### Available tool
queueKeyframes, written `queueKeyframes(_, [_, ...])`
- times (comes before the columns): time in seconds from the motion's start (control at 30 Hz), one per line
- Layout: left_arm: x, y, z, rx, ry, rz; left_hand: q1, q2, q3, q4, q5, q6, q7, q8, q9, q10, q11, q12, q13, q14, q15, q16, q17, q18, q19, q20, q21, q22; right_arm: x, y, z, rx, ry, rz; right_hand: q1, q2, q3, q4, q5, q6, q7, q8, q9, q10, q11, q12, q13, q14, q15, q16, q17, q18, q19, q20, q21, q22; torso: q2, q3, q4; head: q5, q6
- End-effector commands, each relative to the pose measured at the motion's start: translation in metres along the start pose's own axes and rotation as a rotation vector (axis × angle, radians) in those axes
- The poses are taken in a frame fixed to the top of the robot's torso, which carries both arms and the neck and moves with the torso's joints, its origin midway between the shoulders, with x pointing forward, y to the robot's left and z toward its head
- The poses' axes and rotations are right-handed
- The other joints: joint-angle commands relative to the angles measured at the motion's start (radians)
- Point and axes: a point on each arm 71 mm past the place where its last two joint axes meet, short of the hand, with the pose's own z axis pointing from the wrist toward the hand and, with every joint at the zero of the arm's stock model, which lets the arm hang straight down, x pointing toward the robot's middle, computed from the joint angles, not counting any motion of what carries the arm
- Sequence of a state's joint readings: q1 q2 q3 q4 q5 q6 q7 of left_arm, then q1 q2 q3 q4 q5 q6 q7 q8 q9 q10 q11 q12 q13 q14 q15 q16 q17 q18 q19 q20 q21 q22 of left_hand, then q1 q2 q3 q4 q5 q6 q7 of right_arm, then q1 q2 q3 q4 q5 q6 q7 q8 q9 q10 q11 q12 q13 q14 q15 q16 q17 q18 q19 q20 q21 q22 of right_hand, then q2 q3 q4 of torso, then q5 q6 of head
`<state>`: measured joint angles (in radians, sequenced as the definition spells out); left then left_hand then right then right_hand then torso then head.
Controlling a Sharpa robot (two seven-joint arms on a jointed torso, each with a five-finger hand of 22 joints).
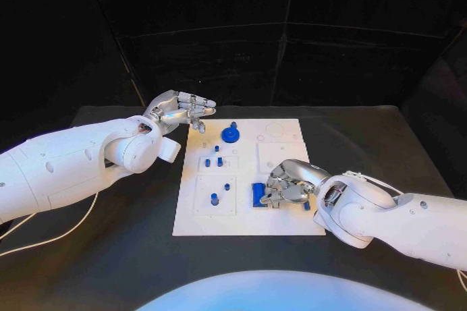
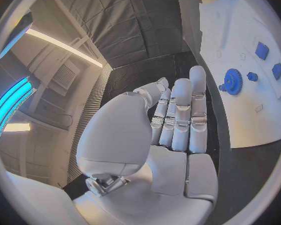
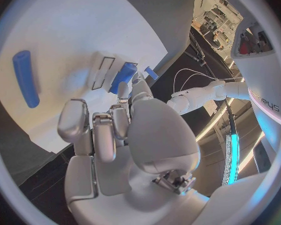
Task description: Assemble the parts on the task board
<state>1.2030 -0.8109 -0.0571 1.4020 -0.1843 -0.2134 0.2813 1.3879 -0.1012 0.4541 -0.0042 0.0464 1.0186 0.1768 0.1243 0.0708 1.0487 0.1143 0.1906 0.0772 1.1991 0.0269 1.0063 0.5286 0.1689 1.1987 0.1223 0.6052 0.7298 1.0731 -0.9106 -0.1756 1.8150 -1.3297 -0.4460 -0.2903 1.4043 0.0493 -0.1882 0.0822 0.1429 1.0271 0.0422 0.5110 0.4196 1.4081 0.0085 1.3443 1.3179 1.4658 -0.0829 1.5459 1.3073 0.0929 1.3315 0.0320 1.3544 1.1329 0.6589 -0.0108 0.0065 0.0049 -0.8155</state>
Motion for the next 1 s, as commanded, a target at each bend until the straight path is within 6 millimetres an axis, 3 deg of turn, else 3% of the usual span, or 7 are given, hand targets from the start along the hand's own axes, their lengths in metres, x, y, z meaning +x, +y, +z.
queueKeyframes(0.03, [0.001, -0.001, 0.0, 0.006, 0.006, -0.005, -0.01, -0.001, -0.005, 0.003, 0.002, -0.006, 0.003, 0.007, -0.001, -0.005, 0.001, 0.005, -0.001, -0.008, -0.001, 0.007, -0.002, 0.013, -0.007, -0.001, -0.003, -0.002, -0.003, -0.001, 0.001, 0.02, -0.042, -0.027, 0.015, 0.013, 0.006, -0.003, 0.001, 0.002, -0.009, 0.006, 0.003, 0.048, -0.044, 0.006, 0.059, 0.096, -0.009, 0.006, 0.221, -0.005, 0.004, -0.008, 0.006, 0.003, 0.0, 0.0001, 0.0001, 0.001, 0.0])
queueKeyframes(0.3, [0.001, -0.001, 0.0, 0.005, 0.006, -0.005, -0.01, -0.001, -0.005, 0.003, 0.002, -0.006, 0.003, 0.007, -0.001, -0.005, 0.001, 0.005, -0.001, -0.008, -0.001, 0.007, -0.002, 0.013, -0.007, -0.001, -0.003, -0.002, -0.005, -0.002, 0.001, 0.021, -0.058, -0.027, 0.015, 0.016, 0.008, -0.004, 0.004, 0.001, -0.01, 0.008, 0.005, 0.048, -0.045, 0.006, 0.059, 0.096, -0.01, 0.006, 0.221, -0.005, 0.005, -0.008, 0.006, 0.004, 0.0, 0.0, -0.0003, 0.001, 0.001])
queueKeyframes(0.53, [0.0, -0.001, 0.0, 0.005, 0.005, -0.004, -0.01, -0.001, -0.005, 0.003, 0.002, -0.006, 0.003, 0.007, -0.001, -0.005, 0.001, 0.005, -0.001, -0.008, -0.001, 0.007, -0.002, 0.013, -0.007, -0.001, -0.003, -0.002, -0.011, -0.008, -0.007, 0.012, -0.087, 0.003, -0.003, 0.004, -0.001, 0.001, 0.008, -0.014, -0.004, 0.007, 0.008, 0.042, -0.041, -0.006, 0.05, 0.095, -0.009, 0.003, 0.215, -0.004, -0.001, -0.009, 0.001, -0.005, -0.001, 0.0, -0.0008, -0.002, 0.003])
queueKeyframes(0.67, [-0.001, -0.001, 0.0, 0.004, 0.004, -0.004, -0.01, -0.001, -0.005, 0.003, 0.002, -0.006, 0.003, 0.007, -0.001, -0.005, 0.001, 0.005, -0.001, -0.008, -0.001, 0.007, -0.002, 0.013, -0.007, -0.001, -0.003, -0.002, -0.019, -0.019, -0.018, 0.024, -0.129, 0.038, -0.026, 0.002, -0.007, 0.013, 0.026, -0.065, 0.019, -0.03, -0.006, 0.029, -0.023, -0.025, 0.036, 0.094, 0.005, 0.001, 0.211, -0.003, -0.008, -0.001, -0.005, -0.016, -0.002, -0.0004, -0.0016, -0.008, 0.006])
queueKeyframes(0.87, [-0.001, -0.001, 0.0, 0.003, 0.002, -0.003, -0.01, -0.001, -0.005, 0.003, 0.002, -0.006, 0.003, 0.007, -0.001, -0.005, 0.001, 0.005, -0.001, -0.008, -0.001, 0.007, -0.002, 0.013, -0.007, -0.001, -0.003, -0.002, -0.031, -0.041, -0.036, 0.084, -0.142, 0.032, -0.054, 0.007, -0.014, 0.033, 0.059, -0.089, 0.039, -0.072, -0.026, -0.006, -0.005, -0.082, -0.008, 0.086, 0.021, -0.015, 0.179, 0.006, -0.036, 0.013, -0.03, -0.062, -0.001, -0.0015, -0.0018, -0.02, 0.01])
queueKeyframes(1.0, [-0.001, -0.001, 0.0, 0.003, 0.003, -0.004, -0.01, -0.001, -0.005, 0.003, 0.002, -0.006, 0.003, 0.007, -0.001, -0.005, 0.001, 0.005, -0.001, -0.008, -0.001, 0.007, -0.002, 0.013, -0.007, -0.001, -0.003, -0.002, -0.037, -0.057, -0.05, 0.146, -0.135, 0.0, -0.069, 0.0, -0.031, 0.044, 0.107, -0.09, 0.048, -0.101, -0.042, -0.016, 0.003, -0.101, -0.022, 0.084, 0.028, -0.021, 0.169, 0.009, -0.044, 0.023, -0.039, -0.074, -0.001, -0.0018, -0.0015, -0.034, 0.014])
